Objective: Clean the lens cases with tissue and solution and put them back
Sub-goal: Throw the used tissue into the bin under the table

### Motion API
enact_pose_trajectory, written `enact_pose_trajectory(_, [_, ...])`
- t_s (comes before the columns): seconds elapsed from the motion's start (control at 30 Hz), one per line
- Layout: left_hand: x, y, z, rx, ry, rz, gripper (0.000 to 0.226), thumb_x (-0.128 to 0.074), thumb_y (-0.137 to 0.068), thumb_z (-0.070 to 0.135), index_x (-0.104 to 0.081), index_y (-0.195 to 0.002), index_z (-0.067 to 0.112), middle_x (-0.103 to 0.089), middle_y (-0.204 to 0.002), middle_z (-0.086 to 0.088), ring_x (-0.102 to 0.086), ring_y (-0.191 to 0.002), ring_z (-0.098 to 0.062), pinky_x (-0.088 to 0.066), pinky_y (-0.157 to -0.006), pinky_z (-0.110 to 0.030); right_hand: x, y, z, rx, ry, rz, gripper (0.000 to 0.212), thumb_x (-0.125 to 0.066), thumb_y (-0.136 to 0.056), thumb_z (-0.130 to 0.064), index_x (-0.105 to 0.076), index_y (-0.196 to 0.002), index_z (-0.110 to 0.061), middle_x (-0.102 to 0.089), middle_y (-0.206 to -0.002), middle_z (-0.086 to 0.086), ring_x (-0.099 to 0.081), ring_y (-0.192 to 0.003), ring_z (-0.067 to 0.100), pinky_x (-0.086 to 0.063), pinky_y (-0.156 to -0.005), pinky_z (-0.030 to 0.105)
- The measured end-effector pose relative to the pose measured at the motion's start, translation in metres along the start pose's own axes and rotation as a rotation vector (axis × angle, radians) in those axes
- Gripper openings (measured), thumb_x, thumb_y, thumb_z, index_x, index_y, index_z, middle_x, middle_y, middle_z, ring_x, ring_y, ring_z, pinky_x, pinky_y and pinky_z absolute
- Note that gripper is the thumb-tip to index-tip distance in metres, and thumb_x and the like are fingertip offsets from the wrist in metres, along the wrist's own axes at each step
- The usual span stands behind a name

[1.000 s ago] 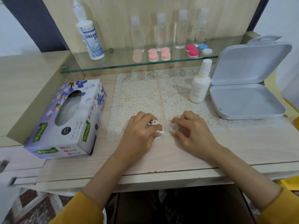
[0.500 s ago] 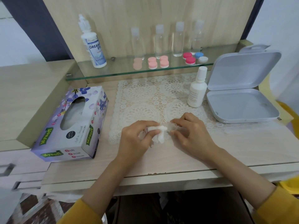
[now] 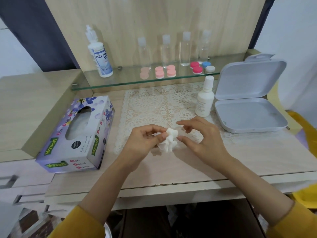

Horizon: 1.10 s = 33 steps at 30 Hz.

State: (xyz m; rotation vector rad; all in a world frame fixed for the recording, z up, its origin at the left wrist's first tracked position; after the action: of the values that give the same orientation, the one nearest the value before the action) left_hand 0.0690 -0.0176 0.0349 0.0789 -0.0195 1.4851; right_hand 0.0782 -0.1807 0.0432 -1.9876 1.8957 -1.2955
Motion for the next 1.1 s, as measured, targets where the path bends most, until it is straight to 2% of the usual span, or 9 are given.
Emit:
enact_pose_trajectory(0.13, [-0.002,0.003,0.002,0.003,0.032,0.008,0.025,-0.065,-0.067,0.021,-0.068,-0.087,0.007,-0.068,-0.082,-0.008,-0.065,-0.076,-0.019,-0.055,-0.072,-0.03,0.002,0.002,-0.005,-0.049,-0.132,-0.026,0.029,-0.064,-0.071,-0.039,-0.068,-0.094,-0.022,-0.061,-0.092,-0.001,-0.056,-0.082,0.005,-0.045,-0.078,0.016])
enact_pose_trajectory(0.27, [-0.006,0.006,0.003,-0.001,0.009,0.015,0.018,-0.066,-0.072,0.018,-0.07,-0.088,0.012,-0.072,-0.082,-0.004,-0.067,-0.077,-0.018,-0.055,-0.073,-0.029,-0.001,0.001,-0.005,-0.121,-0.178,-0.028,0.017,-0.064,-0.065,-0.044,-0.065,-0.073,-0.029,-0.059,-0.104,-0.006,-0.054,-0.096,0.0,-0.037,-0.088,0.012])
enact_pose_trajectory(0.33, [-0.007,0.006,0.003,-0.001,0.047,0.03,0.028,-0.067,-0.066,0.024,-0.07,-0.091,0.012,-0.073,-0.084,-0.005,-0.068,-0.079,-0.018,-0.056,-0.074,-0.027,0.0,0.001,-0.007,-0.121,-0.199,-0.007,0.012,-0.065,-0.065,-0.04,-0.059,-0.067,-0.029,-0.059,-0.104,-0.008,-0.055,-0.097,0.0,-0.037,-0.088,0.013])
enact_pose_trajectory(0.47, [0.002,0.004,0.002,0.012,0.13,0.118,0.018,-0.07,-0.069,0.009,-0.07,-0.086,0.012,-0.072,-0.077,-0.006,-0.069,-0.078,-0.017,-0.055,-0.078,-0.022,0.015,0.004,-0.004,-0.151,-0.267,0.086,0.011,-0.057,-0.063,-0.03,-0.046,-0.063,-0.024,-0.068,-0.089,-0.009,-0.06,-0.085,-0.001,-0.043,-0.079,0.014])
enact_pose_trajectory(0.57, [0.007,0.004,0.002,-0.016,0.065,0.143,0.023,-0.067,-0.073,-0.005,-0.07,-0.083,0.015,-0.072,-0.075,-0.006,-0.068,-0.077,-0.016,-0.055,-0.078,-0.023,0.03,0.005,0.004,-0.143,-0.107,0.165,0.013,-0.055,-0.065,-0.032,-0.046,-0.065,-0.022,-0.063,-0.068,-0.012,-0.057,-0.07,-0.005,-0.042,-0.07,0.014])
enact_pose_trajectory(0.67, [0.004,0.005,0.001,-0.032,0.042,0.129,0.032,-0.07,-0.071,-0.006,-0.068,-0.094,0.016,-0.07,-0.079,-0.002,-0.067,-0.076,-0.012,-0.055,-0.077,-0.022,0.035,0.005,0.009,-0.102,0.039,0.174,0.011,-0.062,-0.067,-0.022,-0.053,-0.074,-0.018,-0.053,-0.068,-0.016,-0.051,-0.07,-0.011,-0.035,-0.07,0.002])
enact_pose_trajectory(0.73, [0.0,0.006,-0.002,-0.016,0.016,0.118,0.034,-0.072,-0.071,-0.003,-0.068,-0.098,0.016,-0.071,-0.079,0.002,-0.067,-0.077,-0.009,-0.054,-0.08,-0.022,0.034,0.003,0.009,-0.066,0.073,0.161,0.012,-0.062,-0.068,-0.02,-0.06,-0.076,-0.011,-0.056,-0.072,-0.013,-0.052,-0.072,-0.004,-0.035,-0.071,0.001])
enact_pose_trajectory(0.9, [-0.012,0.008,-0.009,-0.001,-0.005,0.111,0.028,-0.072,-0.072,-0.001,-0.068,-0.09,0.021,-0.072,-0.075,0.004,-0.068,-0.077,-0.008,-0.052,-0.085,-0.019,0.017,0.005,0.001,0.156,0.161,0.163,0.013,-0.063,-0.077,-0.015,-0.069,-0.072,-0.005,-0.067,-0.082,0.007,-0.061,-0.078,0.016,-0.045,-0.073,0.023])
enact_pose_trajectory(1.1, [-0.019,0.01,-0.018,-0.02,-0.004,0.125,0.027,-0.071,-0.073,-0.002,-0.068,-0.092,0.018,-0.072,-0.076,0.003,-0.068,-0.075,-0.008,-0.052,-0.079,-0.017,0.002,0.014,0.007,0.219,0.168,0.103,0.021,-0.062,-0.08,-0.024,-0.073,-0.072,-0.008,-0.063,-0.084,0.008,-0.054,-0.078,0.018,-0.045,-0.069,0.029])
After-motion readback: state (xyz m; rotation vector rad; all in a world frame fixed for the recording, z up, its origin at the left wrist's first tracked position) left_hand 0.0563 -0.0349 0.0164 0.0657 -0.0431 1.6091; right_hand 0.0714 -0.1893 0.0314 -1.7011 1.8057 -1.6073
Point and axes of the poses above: each hand's wrist, its own y-axis away from the middle knuckle, its own x-axis out of the back of the hand, z = x × y, the point moved 5 cm from there along -y, towards the middle knuckle
